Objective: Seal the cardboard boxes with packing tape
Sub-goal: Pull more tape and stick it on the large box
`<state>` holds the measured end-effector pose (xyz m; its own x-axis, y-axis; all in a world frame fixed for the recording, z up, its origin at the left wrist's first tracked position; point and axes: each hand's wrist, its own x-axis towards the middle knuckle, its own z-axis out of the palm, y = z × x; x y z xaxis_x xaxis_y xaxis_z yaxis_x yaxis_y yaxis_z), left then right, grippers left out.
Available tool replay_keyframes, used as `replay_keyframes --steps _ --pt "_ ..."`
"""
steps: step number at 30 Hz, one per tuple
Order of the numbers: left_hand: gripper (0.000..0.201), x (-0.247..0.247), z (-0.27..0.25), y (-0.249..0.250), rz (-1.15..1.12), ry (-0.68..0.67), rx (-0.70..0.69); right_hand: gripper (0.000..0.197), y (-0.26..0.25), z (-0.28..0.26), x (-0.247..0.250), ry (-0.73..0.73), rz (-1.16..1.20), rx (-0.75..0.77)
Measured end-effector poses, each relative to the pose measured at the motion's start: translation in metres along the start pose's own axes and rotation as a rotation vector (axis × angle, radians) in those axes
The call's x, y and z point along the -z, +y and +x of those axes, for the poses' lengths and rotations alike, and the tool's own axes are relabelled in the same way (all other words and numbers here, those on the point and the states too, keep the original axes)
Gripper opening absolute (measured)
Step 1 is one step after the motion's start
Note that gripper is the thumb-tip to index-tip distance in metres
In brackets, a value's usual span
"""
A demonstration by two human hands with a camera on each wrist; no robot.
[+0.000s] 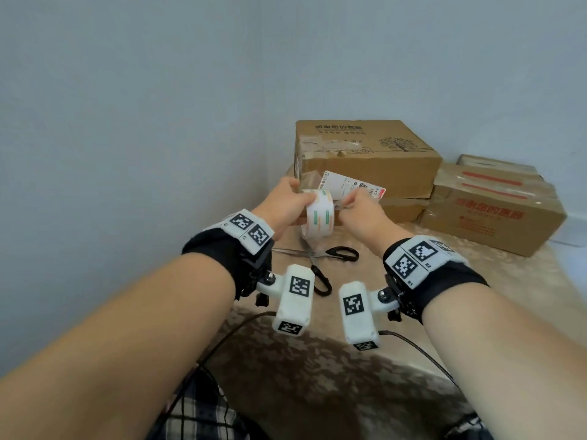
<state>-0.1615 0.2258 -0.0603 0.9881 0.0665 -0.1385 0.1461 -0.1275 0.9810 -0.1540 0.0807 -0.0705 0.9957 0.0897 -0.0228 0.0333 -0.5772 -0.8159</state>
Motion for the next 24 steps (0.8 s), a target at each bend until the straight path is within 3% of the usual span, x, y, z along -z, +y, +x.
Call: replay_keyframes --steps 2,4,7,9,11,16,24 --pt "0.05 -0.002 0.0 -0.001 0.039 -0.005 -0.034 0.014 0.01 -0.016 -0.002 -0.218 -0.339 0.027" --pt "0.05 -0.003 -0.001 -0.001 0.069 -0.001 -0.055 0.017 0.021 -0.03 -0.009 -0.361 -0.492 0.005" --pt "0.05 -0.003 -0.003 0.0 0.073 0.037 -0.05 0.062 0.033 -0.03 -0.02 -0.338 -0.578 -0.009" --pt "0.047 -0.003 -0.002 -0.001 0.066 0.034 -0.05 0.074 0.03 -0.028 -0.022 -0.324 -0.628 -0.017" --pt "0.045 -0.003 -0.001 -0.004 0.079 0.001 -0.067 0.075 0.026 -0.028 -0.018 -0.341 -0.694 -0.015" --pt "0.058 -0.004 0.003 -0.006 0.179 -0.078 -0.12 0.052 0.024 -0.024 -0.011 -0.363 -0.792 0.053" --pt "0.054 -0.009 0.011 0.008 0.241 -0.069 -0.13 0.058 0.037 -0.023 0.047 -0.326 -0.875 -0.037"
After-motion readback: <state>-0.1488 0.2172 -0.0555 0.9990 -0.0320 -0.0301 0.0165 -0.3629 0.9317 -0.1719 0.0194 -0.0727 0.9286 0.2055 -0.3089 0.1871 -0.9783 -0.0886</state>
